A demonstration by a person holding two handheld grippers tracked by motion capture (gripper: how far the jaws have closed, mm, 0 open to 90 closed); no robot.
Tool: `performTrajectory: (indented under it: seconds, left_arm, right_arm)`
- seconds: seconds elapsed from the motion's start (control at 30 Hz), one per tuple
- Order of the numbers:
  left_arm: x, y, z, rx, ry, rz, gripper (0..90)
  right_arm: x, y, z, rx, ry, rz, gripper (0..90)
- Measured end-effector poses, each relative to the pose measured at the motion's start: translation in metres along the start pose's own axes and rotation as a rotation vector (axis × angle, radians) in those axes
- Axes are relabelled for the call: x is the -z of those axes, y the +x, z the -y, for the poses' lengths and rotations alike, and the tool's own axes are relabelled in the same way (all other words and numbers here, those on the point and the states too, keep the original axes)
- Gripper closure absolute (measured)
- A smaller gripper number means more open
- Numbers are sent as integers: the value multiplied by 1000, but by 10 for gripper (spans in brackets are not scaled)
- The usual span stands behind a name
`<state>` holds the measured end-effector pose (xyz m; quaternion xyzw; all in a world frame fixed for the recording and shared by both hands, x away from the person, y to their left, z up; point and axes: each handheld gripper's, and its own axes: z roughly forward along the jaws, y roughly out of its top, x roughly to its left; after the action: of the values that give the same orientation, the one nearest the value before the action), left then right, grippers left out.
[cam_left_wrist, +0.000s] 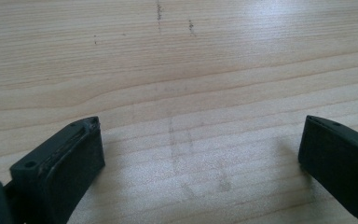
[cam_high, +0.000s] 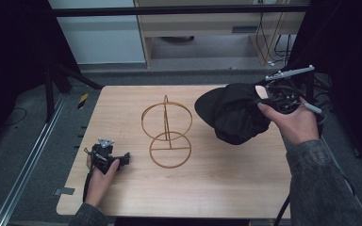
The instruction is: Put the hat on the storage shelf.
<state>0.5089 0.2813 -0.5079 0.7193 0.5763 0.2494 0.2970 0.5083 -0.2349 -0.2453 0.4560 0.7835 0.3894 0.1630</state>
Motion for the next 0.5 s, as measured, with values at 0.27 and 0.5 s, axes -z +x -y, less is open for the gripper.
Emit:
performTrajectory:
  seconds: [0.27,0.5]
  left_arm:
    - [0,0,0,0,3,0,0]
    - [0,0,0,-1,3,0,0]
  right_arm:
    - [6,11,-17,6,-53,-5,857]
    - [13,18,-27,-12,-115,-15,857]
